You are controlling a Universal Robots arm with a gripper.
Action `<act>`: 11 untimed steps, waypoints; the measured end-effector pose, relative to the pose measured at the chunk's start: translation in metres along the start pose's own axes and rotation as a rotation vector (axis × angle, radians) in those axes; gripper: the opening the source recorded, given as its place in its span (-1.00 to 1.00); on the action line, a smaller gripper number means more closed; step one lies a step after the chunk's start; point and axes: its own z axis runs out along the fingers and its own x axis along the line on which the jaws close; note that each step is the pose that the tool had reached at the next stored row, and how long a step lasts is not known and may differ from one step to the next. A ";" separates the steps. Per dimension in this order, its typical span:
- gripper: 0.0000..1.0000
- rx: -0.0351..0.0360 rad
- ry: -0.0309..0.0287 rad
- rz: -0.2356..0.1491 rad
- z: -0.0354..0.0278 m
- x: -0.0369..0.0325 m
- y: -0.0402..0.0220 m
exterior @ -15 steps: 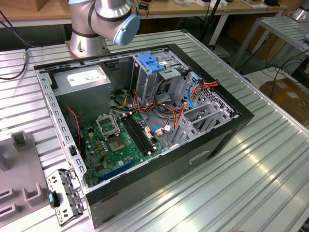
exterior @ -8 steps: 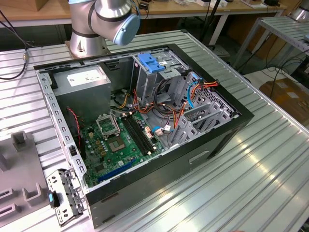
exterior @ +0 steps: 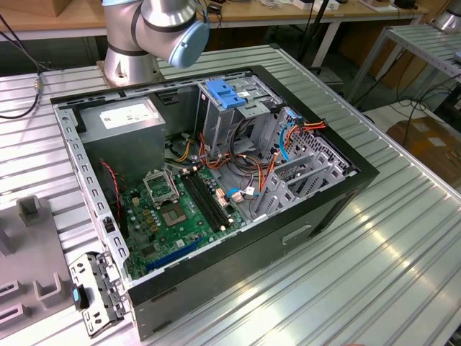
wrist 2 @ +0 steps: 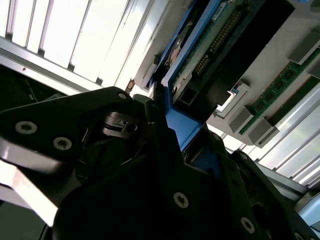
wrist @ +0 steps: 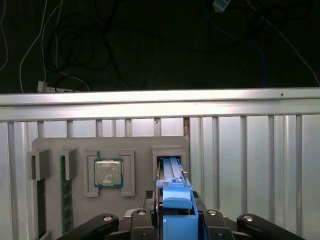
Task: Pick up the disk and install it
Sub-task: 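Pick up the disk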
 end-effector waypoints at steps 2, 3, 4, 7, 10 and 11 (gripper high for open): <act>-0.25 -0.0001 0.0001 0.000 0.0000 -0.0017 0.0001; -0.25 -0.0001 0.0001 0.000 0.0000 -0.0023 0.0001; -0.25 0.0000 0.0001 0.000 0.0001 -0.0023 0.0001; -0.25 0.0000 0.0001 0.000 0.0000 -0.0026 0.0001; -0.25 0.0000 0.0001 0.000 0.0000 -0.0027 0.0001; -0.26 0.0000 0.0001 0.000 0.0000 -0.0029 0.0001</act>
